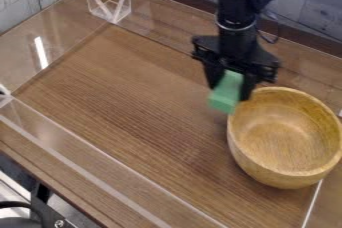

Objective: Put green stick into wooden bowl

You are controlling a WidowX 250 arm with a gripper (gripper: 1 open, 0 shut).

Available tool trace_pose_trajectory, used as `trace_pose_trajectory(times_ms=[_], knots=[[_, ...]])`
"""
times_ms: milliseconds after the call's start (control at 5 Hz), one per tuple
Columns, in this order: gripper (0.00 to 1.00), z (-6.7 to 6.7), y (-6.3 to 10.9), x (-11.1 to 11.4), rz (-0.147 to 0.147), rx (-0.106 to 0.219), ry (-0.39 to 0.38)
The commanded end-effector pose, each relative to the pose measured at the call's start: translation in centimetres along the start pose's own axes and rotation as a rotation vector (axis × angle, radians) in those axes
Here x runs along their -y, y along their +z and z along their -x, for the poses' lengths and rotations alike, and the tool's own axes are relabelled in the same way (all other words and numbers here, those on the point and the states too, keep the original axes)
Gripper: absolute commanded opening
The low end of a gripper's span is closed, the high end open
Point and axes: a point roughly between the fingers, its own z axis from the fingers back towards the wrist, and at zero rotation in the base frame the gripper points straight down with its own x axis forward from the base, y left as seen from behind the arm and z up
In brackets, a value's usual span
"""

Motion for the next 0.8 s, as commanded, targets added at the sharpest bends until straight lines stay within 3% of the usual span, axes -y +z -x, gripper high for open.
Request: trace_pose_trajectory(times_ms=[0,600], knots=[[0.0,0.4,0.4,2.2,0.02,0.012,-0.005],[0.0,2.4,-2.0,5.3,0.021,-0.006,-0.008]])
